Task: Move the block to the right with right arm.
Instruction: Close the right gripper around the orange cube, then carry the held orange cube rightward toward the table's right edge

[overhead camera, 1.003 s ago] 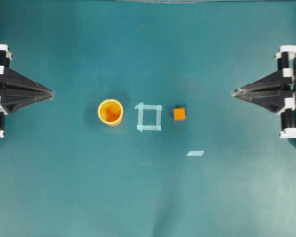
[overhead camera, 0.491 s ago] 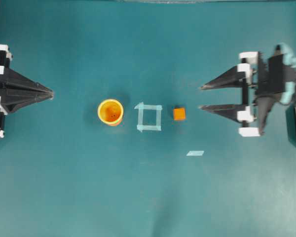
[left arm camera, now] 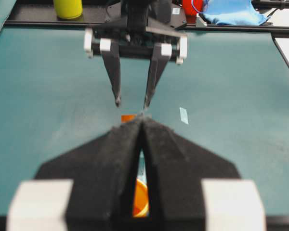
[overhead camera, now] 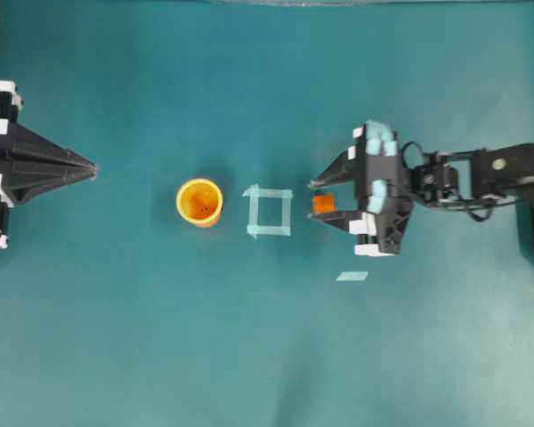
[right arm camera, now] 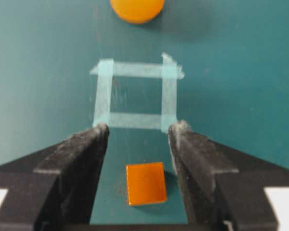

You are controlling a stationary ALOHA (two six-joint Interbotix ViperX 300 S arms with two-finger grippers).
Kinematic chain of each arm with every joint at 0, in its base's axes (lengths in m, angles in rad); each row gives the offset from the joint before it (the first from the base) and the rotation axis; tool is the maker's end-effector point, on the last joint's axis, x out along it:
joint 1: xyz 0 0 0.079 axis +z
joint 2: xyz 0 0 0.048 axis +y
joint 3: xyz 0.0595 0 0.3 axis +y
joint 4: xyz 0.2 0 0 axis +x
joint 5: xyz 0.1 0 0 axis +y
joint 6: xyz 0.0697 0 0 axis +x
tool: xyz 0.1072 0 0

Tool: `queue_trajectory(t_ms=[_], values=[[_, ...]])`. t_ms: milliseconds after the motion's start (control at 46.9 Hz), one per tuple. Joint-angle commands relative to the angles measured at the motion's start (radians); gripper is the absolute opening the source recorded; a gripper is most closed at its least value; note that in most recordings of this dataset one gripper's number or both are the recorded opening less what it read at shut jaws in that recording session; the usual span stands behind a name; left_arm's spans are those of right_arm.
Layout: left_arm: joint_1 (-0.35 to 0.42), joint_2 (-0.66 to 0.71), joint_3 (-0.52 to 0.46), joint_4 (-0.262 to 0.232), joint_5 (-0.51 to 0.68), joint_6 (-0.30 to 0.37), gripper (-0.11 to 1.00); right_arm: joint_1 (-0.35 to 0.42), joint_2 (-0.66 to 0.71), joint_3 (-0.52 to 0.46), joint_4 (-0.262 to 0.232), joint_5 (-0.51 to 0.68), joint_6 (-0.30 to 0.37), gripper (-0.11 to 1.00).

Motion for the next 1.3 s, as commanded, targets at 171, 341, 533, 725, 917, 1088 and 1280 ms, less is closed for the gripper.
queue_trajectory(t_ms=[171,341,533,725,917,1088,1280], values=[[-0.002,0.003,-0.028,0.003,0.009,-0.002,0.0,-0.006,0.058,-0.006,-0.003,-0.035,0.0,0.58],[0.0,0.0,-0.028,0.002,0.009,-0.002,0.0,-0.026,0.078,0.002,-0.003,-0.048,0.0,0.58],[0.0,0.0,-0.028,0.002,0.011,-0.002,0.0,-0.044,0.094,0.002,-0.003,-0.048,0.0,0.58],[0.0,0.0,-0.028,0.002,0.017,-0.002,0.0,-0.044,0.098,0.006,-0.002,-0.044,0.008,0.58],[0.0,0.0,-0.028,0.002,0.028,-0.002,0.0,-0.043,0.104,0.02,0.002,-0.041,0.02,0.58],[-0.002,0.0,-0.028,0.003,0.029,0.0,0.0,-0.043,0.104,0.028,0.003,-0.038,0.031,0.56],[0.0,0.0,-0.028,0.002,0.038,0.0,0.0,-0.026,0.091,0.017,0.003,-0.017,0.034,0.4]])
